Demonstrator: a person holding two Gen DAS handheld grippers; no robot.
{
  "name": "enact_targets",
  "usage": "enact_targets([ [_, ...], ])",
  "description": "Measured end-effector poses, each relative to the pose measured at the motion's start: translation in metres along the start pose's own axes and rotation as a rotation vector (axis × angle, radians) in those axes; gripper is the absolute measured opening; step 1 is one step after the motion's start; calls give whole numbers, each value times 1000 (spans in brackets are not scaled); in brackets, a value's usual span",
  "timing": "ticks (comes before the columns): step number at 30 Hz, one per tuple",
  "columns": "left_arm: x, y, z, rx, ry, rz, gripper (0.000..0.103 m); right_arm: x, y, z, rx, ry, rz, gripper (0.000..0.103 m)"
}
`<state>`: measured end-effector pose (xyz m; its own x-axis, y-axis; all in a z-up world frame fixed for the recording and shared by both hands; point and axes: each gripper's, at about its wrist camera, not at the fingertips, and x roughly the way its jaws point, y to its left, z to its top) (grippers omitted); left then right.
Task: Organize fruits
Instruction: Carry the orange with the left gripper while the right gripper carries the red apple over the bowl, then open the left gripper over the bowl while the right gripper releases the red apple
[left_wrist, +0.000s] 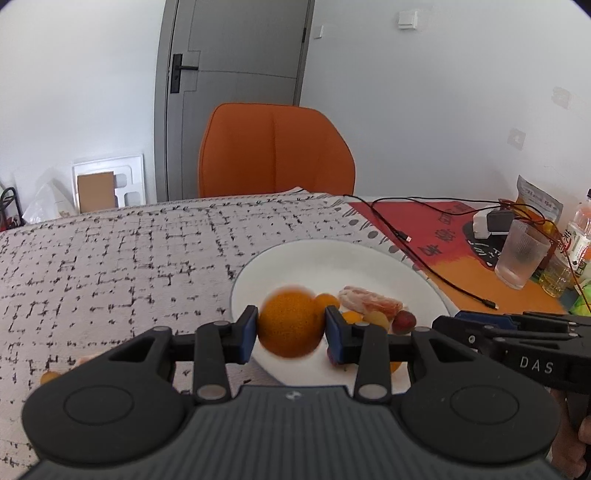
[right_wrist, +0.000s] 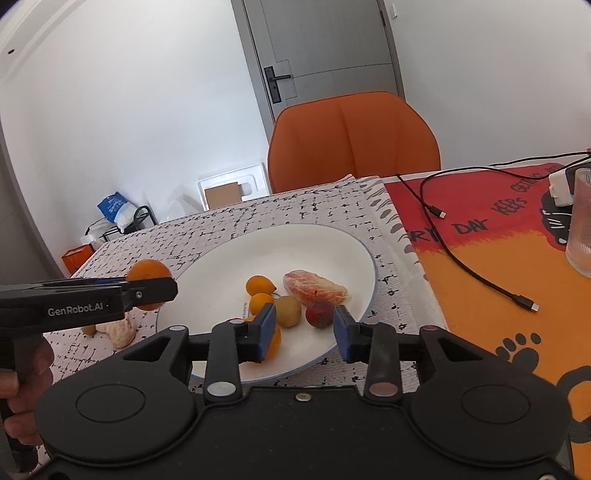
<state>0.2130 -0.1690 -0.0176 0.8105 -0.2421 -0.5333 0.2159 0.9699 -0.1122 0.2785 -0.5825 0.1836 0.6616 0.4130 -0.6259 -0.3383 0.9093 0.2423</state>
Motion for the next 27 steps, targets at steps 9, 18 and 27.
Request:
enact_targets([
  [9,-9,13,-2,-10,13,42,43,3,4,-1,-2,1,9,43],
  [18,-36,44,-4,-51,-19,140,64,7,17,1,-21,-9,16,59],
  [27,-52,66,-9,-75,-24,202,73,13,34,2,-31,-22,47,75],
])
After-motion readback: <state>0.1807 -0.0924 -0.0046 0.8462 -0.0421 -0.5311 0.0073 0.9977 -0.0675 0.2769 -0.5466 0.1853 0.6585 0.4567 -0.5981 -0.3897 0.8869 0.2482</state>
